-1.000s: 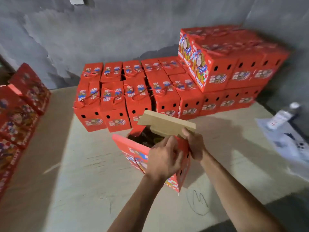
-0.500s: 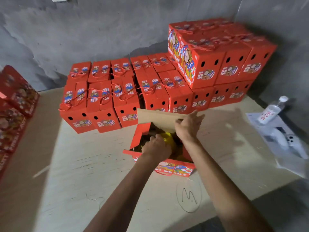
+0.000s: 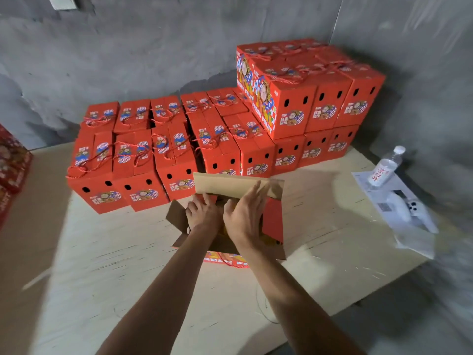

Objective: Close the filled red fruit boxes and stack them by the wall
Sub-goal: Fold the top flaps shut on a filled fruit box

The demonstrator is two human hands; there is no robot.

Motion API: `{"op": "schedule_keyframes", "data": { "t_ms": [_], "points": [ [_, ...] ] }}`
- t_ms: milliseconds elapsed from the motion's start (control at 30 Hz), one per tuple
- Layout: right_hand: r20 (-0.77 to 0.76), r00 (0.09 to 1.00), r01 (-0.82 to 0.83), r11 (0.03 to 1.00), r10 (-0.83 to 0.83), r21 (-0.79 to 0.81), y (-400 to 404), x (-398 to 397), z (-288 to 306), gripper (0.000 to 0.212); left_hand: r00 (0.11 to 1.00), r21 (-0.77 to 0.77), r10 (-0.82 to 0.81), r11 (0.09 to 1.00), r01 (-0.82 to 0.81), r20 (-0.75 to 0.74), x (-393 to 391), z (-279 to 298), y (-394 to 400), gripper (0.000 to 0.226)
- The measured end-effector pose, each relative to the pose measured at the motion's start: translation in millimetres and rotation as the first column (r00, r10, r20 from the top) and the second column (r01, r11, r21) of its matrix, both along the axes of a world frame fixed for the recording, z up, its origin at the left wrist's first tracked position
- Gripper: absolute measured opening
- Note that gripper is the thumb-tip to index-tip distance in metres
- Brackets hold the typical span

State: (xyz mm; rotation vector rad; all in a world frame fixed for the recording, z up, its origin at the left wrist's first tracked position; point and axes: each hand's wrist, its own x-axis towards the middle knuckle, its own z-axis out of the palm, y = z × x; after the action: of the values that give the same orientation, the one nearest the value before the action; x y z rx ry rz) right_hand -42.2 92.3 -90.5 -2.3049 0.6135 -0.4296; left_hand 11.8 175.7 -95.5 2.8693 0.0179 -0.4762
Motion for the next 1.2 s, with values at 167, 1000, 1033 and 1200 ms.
{"op": "schedule_keyframes", "data": {
  "t_ms": [167,1000,1033,1200],
  "points": [
    [-0.074,0.997,-0.035,0.991,0.026,-0.130,-6.9,-5.8,-11.4,0.090,0.995,0.237,-0.088,0.969,0.076,0.042,-12.3,-16.0,15.0,0.088],
    [0.060,0.998,-0.016,0.957,-0.002,0.288,-93.4,-16.5,-42.5,0.092,0.815,-0.489,0.136,0.850,0.196,0.564,-18.7,-37.5,72.4,0.063],
    [0.080,0.997,-0.032,0.950,0.007,0.309,-96.4,-17.1,-42.6,0.077,0.792,-0.434,0.092,0.871,0.230,0.604,-19.8,-37.8,72.5,0.052],
    [0.013,0.948,-0.316,0.947,0.317,-0.055,-110.4,-28.5,-44.0,0.067,0.867,-0.304,-0.106,0.910,0.281,0.487,-18.5,-37.0,72.9,0.079]
  ]
}}
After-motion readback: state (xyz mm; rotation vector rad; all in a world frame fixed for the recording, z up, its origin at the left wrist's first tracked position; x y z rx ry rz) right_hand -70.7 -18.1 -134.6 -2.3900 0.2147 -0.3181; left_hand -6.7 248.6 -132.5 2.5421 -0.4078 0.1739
